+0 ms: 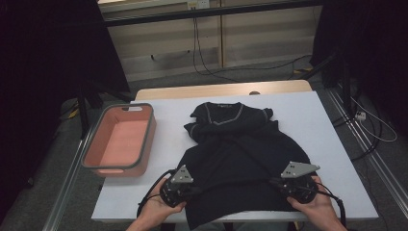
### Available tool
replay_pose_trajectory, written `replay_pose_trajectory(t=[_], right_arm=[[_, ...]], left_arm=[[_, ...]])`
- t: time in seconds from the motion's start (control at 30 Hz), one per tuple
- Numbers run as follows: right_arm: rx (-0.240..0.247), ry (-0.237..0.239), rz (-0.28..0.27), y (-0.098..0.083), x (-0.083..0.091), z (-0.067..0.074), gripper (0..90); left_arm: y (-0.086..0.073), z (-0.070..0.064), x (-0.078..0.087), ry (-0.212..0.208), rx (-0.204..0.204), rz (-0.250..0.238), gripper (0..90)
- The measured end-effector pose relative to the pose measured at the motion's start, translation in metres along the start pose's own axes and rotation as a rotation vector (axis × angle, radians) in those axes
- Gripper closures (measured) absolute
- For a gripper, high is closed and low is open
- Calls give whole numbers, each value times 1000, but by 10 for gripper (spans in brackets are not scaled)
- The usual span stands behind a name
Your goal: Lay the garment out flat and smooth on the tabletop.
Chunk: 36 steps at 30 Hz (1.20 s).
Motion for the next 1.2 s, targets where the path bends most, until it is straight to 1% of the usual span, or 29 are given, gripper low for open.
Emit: replay_pose_trajectory(t=[0.07, 0.13, 0.2, 0.27, 0.3, 0.4, 0.53, 0.6, 0.63, 0.67, 0.7, 0.77, 0.8, 0.83, 0.87, 0.9, 0.93, 0.97, 1.03, 1.07, 1.1, 1.13, 1.2], right_arm=[[14, 2, 4, -2, 3, 7, 874], [5, 4, 6, -4, 6, 12, 874], [10, 7, 11, -5, 8, 18, 874], [10, 21, 12, -7, 11, 23, 875], [11, 25, 13, -8, 12, 26, 875], [18, 48, 16, -11, 16, 37, 875], [31, 80, 14, -16, 21, 52, 875], [30, 93, 13, -17, 23, 58, 874], [25, 97, 7, -17, 24, 58, 871], [20, 96, 1, -16, 24, 57, 858], [13, 101, -7, -15, 23, 54, 810], [-6, 109, -28, -13, 22, 49, 652], [-12, 108, -40, -11, 23, 47, 583], [-17, 101, -54, -9, 23, 45, 536], [-22, 96, -68, -8, 24, 43, 517], [-28, 101, -80, -7, 26, 41, 497], [-36, 96, -89, -6, 27, 38, 471], [-46, 92, -101, -4, 28, 35, 454], [-59, 79, -121, -2, 31, 28, 448], [-59, 66, -128, 0, 31, 24, 449], [-61, 52, -128, 1, 32, 20, 452], [-63, 35, -127, 1, 32, 14, 456], [-75, -12, -115, 2, 31, 1, 466]], left_arm=[[-3, -4, 3, 4, 0, 1, 886], [-6, -7, 6, 6, -8, 3, 886], [-9, -10, 9, -1, -6, 4, 886], [-14, -14, 14, -11, -15, 3, 887], [-17, -16, 16, -17, -13, 1, 887], [-22, -21, 22, -12, -10, 4, 887], [-29, -27, 29, -23, -18, 7, 887], [-32, -31, 33, -34, -7, -3, 887], [-33, -33, 34, -28, 1, -2, 885], [-33, -33, 34, -19, 15, -10, 883], [-33, -33, 34, -15, 19, -17, 878], [-31, -30, 35, -9, 13, -30, 846], [-30, -28, 34, -9, 23, -44, 804], [-29, -25, 35, -9, 24, -45, 766], [-27, -22, 36, -9, 33, -65, 738], [-26, -19, 38, -6, 36, -75, 704], [-24, -16, 40, 3, 43, -83, 662], [-23, -12, 42, 25, 39, -90, 611], [-20, -3, 43, 60, 38, -108, 569], [-19, 3, 43, 73, 49, -116, 542], [-18, 9, 42, 86, 57, -117, 532], [-17, 17, 41, 101, 57, -119, 523], [-15, 32, 37, 121, 77, -118, 558]])
Point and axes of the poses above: each handheld gripper's, and its own axes: x roughly backward along the jaws, y roughly out of its top, z roughly to its left, the point moved 4 cm from there along -x, roughly forward along the jaws, and after that the axes turned 3 degrees about y, right-handed, at the moved point
